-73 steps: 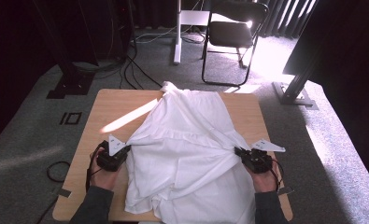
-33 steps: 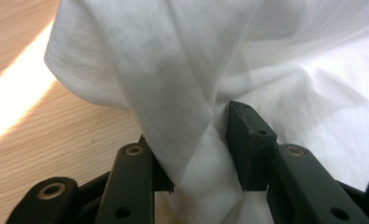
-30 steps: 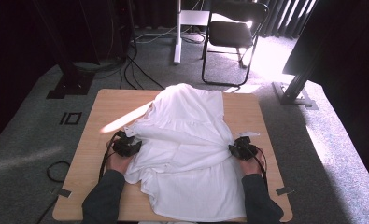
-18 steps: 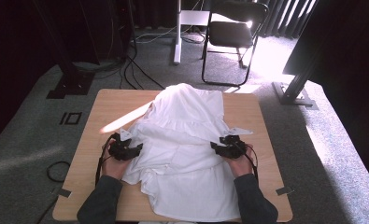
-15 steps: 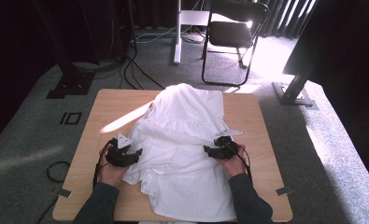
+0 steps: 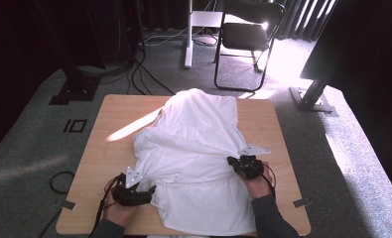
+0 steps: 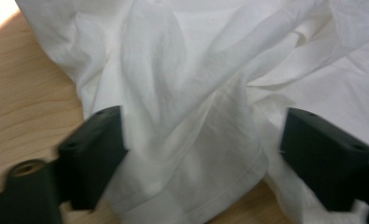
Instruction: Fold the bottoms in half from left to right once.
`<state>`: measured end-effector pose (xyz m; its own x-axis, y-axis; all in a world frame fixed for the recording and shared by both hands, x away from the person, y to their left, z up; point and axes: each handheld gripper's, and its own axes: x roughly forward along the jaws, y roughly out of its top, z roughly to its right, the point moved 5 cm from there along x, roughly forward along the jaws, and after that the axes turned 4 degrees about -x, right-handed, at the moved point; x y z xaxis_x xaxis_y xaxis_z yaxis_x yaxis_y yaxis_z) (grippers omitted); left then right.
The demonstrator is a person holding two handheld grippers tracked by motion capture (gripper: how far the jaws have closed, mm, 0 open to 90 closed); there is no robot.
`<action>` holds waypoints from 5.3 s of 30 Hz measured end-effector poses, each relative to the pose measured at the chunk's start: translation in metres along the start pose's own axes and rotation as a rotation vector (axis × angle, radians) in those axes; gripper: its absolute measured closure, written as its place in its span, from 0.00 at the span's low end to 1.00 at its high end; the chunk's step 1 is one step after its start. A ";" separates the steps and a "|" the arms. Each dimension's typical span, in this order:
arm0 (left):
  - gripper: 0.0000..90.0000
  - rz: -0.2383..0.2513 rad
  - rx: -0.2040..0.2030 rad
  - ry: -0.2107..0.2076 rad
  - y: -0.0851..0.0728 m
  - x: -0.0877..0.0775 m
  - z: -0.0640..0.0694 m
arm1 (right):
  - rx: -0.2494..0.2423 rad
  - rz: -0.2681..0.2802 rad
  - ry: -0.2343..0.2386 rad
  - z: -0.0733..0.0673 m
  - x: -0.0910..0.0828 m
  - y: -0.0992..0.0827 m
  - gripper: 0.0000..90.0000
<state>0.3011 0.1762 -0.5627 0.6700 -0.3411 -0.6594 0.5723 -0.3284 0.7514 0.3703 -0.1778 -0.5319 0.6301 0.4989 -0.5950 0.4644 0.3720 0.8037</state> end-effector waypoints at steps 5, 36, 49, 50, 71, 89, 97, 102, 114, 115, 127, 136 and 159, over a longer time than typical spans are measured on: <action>0.07 -0.033 -0.002 0.004 -0.001 0.014 0.015 | 0.007 0.035 -0.015 0.000 -0.020 -0.007 0.99; 0.21 0.046 -0.104 0.061 -0.019 -0.029 -0.020 | 0.147 0.069 -0.039 0.017 -0.085 -0.072 0.68; 0.42 0.079 -0.054 -0.006 -0.011 -0.038 -0.015 | 0.125 -0.118 0.011 0.003 0.003 -0.058 0.57; 0.46 0.072 -0.050 -0.011 -0.012 -0.036 -0.016 | 0.118 -0.126 0.018 0.001 0.003 -0.058 0.65; 0.69 0.030 -0.164 -0.016 -0.041 -0.046 -0.042 | 0.107 -0.058 0.138 -0.023 -0.100 -0.118 0.70; 0.67 -0.044 -0.090 -0.103 -0.023 -0.006 -0.028 | 0.102 -0.134 -0.050 0.001 -0.033 -0.098 0.55; 0.92 -0.088 -0.032 -0.132 -0.038 -0.016 -0.018 | 0.079 -0.140 0.000 -0.015 -0.052 -0.111 0.46; 0.96 -0.094 -0.068 -0.110 -0.051 -0.031 -0.029 | 0.067 -0.153 -0.003 -0.019 -0.070 -0.128 0.42; 0.56 0.079 -0.156 -0.053 -0.025 -0.046 -0.061 | 0.103 -0.018 -0.067 0.009 -0.079 -0.100 0.47; 0.55 0.078 -0.153 -0.050 -0.021 -0.043 -0.062 | 0.101 0.000 -0.074 0.014 -0.072 -0.091 0.49; 0.51 -0.003 -0.106 -0.069 0.033 0.046 -0.061 | 0.160 0.005 -0.143 0.059 0.010 -0.039 0.50; 0.96 -0.071 -0.042 -0.093 0.011 0.044 -0.051 | 0.145 -0.098 -0.202 0.059 0.034 -0.050 0.61; 0.97 -0.093 0.023 -0.175 -0.055 -0.035 -0.015 | 0.161 -0.133 -0.101 0.020 -0.039 -0.104 0.94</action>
<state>0.2531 0.2200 -0.5807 0.5211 -0.4555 -0.7218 0.6155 -0.3853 0.6876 0.3095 -0.2517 -0.5922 0.6116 0.3702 -0.6992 0.6361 0.2954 0.7128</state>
